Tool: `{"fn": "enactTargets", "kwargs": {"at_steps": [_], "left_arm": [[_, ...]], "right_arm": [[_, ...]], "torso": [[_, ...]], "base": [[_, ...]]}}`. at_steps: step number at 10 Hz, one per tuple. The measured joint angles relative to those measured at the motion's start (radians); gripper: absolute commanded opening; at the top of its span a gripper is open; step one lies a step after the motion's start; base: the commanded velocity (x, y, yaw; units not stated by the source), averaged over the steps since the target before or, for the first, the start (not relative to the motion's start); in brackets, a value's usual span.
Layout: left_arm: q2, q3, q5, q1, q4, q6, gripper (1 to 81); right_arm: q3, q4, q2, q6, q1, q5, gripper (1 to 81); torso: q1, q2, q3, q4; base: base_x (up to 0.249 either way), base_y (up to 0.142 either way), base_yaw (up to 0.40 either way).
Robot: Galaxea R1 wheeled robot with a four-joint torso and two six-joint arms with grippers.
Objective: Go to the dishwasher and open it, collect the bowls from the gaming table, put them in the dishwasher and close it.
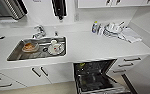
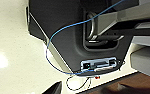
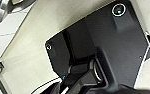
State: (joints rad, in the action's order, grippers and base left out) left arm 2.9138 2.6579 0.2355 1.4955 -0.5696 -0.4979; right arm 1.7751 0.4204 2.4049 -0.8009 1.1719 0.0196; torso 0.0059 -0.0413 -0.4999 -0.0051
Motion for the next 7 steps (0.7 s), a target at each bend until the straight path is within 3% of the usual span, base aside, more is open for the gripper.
{"fn": "enactTargets", "kwargs": {"at_steps": [3,7], "left_arm": [[0.011,0.021,0.0,-0.023,0.017,0.0,81.1],[0.011,0.021,0.0,-0.019,0.02,0.0,81.1]], "right_arm": [[0.139,0.07,0.091,0.0,0.115,-0.044,81.1],[0.327,0.142,0.216,0.0,0.165,-0.069,81.1]], "torso": [[0.0,0.0,0.0,0.0],[0.0,0.0,0.0,0.0]], "base": [[0.0,0.0,0.0],[0.0,0.0,0.0]]}}
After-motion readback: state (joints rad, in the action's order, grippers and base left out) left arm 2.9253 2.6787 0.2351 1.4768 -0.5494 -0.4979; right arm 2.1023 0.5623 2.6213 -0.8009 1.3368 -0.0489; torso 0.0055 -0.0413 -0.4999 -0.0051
